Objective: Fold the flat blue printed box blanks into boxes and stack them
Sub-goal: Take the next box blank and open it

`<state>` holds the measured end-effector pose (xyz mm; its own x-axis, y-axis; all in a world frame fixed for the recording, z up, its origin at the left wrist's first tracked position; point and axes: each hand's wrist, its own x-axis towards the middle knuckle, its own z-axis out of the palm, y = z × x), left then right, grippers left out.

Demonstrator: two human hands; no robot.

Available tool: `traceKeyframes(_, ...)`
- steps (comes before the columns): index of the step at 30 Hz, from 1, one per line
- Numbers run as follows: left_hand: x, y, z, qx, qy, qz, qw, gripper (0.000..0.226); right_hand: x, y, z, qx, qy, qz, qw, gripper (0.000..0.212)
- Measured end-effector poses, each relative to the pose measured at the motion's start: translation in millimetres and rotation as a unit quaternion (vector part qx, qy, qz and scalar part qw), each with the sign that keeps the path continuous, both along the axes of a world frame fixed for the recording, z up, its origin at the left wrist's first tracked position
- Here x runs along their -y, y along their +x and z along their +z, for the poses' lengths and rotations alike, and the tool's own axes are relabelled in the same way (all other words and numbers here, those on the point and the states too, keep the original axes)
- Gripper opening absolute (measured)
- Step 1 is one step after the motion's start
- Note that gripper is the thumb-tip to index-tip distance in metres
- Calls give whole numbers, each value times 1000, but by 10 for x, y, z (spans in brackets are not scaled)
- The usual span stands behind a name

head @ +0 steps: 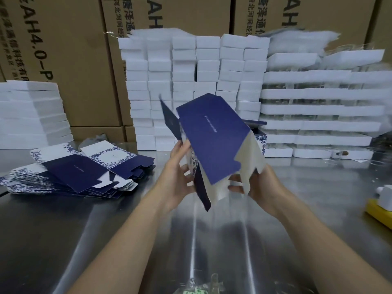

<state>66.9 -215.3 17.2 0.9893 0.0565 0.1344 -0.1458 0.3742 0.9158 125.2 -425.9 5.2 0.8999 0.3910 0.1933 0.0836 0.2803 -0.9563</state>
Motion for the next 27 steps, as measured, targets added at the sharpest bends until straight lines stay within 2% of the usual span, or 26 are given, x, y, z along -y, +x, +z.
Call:
traceKeyframes(2, 15, 8, -8, 28, 32, 46, 998, 79, 27, -3, 14, -10, 26, 39, 999, 36)
traceKeyframes(3, 14, 13, -12, 47, 36, 64, 996, 82, 44, -4, 32, -25, 41, 67, 997, 44)
traceKeyframes(5, 1, 24, -32, 72, 32, 97, 992, 87, 65, -28, 63, -59, 52, 108, 991, 78)
traceKeyframes(6, -10, 23, -35, 83, 39, 120, 989, 88, 66, -50, 74, -64, 54, 128, 988, 83)
traceKeyframes(9, -59, 52, -65, 112, 142, 217, 959, 93, 50, -118, 65, -46, 54, 138, 988, 59)
traceKeyframes(11, -79, 57, -109, 129, 230, 297, 918, 96, 20, -148, 47, -40, 24, 119, 992, 46)
traceKeyframes(13, -84, 55, -130, 120, 350, 389, 844, 99, -36, -177, 13, 41, -64, 58, 995, 32)
traceKeyframes(15, -64, 44, -169, 86, 472, 442, 758, 101, -116, -237, -16, 169, -193, -11, 967, 15)
traceKeyframes(16, -47, 45, -194, 80, 500, 451, 735, 100, -156, -262, -33, 216, -232, -32, 948, 13)
traceKeyframes(17, -33, 52, -207, 86, 504, 451, 731, 98, -194, -279, -42, 237, -243, -47, 939, 15)
traceKeyframes(18, -24, 56, -200, 103, 487, 445, 744, 92, -216, -282, -44, 237, -233, -58, 941, 16)
traceKeyframes(19, -26, 64, -180, 127, 446, 433, 773, 85, -212, -268, -36, 221, -214, -68, 949, 16)
traceKeyframes(21, -63, 82, -119, 159, 300, 388, 857, 70, -135, -221, 25, 150, -156, -90, 972, 22)
traceKeyframes(23, -187, 113, -62, 114, 139, 327, 928, 55, -10, -181, 108, 55, -71, -53, 995, 29)
traceKeyframes(24, -261, 138, -43, 74, 78, 285, 952, 45, 49, -170, 137, 21, -46, -28, 998, 32)
traceKeyframes(26, -378, 169, -27, 16, 21, 192, 981, 28, 124, -163, 158, -32, -29, 14, 999, 33)
traceKeyframes(27, -421, 178, -40, -3, 8, 155, 988, 27, 144, -151, 149, -49, -20, 25, 998, 29)
